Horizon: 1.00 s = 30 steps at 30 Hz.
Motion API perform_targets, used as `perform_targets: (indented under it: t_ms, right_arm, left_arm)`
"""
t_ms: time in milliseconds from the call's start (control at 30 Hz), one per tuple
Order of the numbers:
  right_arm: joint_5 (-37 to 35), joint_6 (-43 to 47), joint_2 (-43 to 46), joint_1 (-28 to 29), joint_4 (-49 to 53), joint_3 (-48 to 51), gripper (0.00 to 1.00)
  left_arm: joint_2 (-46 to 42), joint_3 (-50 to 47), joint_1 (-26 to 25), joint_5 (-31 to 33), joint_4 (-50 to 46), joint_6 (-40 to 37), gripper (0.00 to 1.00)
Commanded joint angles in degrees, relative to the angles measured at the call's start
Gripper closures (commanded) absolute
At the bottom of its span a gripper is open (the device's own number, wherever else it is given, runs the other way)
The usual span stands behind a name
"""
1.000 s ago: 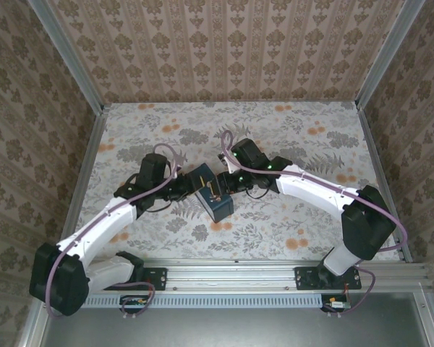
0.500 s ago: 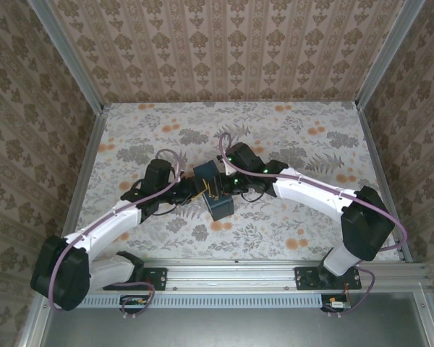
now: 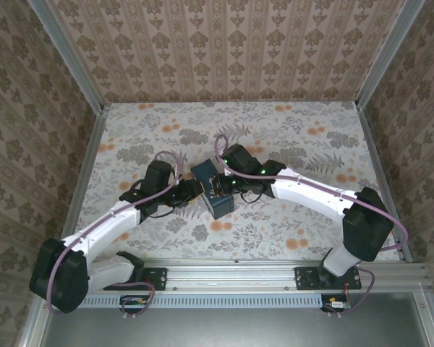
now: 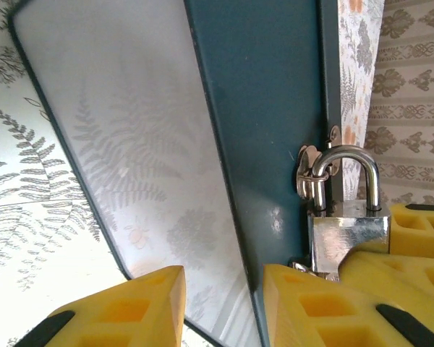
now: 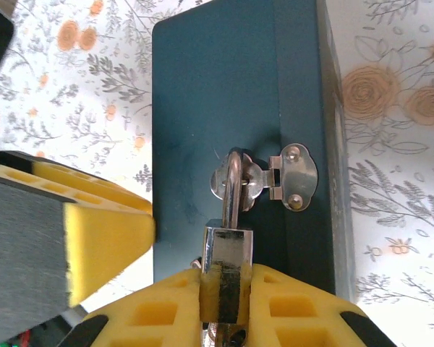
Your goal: Unlock the padlock with the key
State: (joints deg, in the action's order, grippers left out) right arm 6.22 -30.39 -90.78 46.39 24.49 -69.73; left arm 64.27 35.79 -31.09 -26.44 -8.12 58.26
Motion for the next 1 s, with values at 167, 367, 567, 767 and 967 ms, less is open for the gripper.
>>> perform_targets:
  t_ms: [167,367,567,767,967]
  right_arm:
    - [-9.08,16.28,0.54,2.08,8.64,-3.64,0.81]
    - [-9.49,24.02,1.07,1.32,11.88,-5.19,0.79]
    - [-3.88,28.83,3.61,-2.12,6.90,-1.56,0.79]
    - [2.50,36.75,6.89,-5.06,-1.88,4.79,0.78]
    - [6.55,41.72,8.54,-6.80,-5.18,7.06,0.77]
  left_arm:
    - [-1.40,5.50,1.76,1.56,-5.98,-4.48,0.66]
    - [0.30,11.23,4.39,1.84,-8.61,-9.48,0.65]
    - [8.97,17.38,2.57,-4.46,-8.23,-19.49,0.65]
    - [11.65,17.72,3.41,-9.66,-6.15,-23.37,0.72]
    - [13.14,22.86,-0.07,-6.56,-13.92,-33.68,0.69]
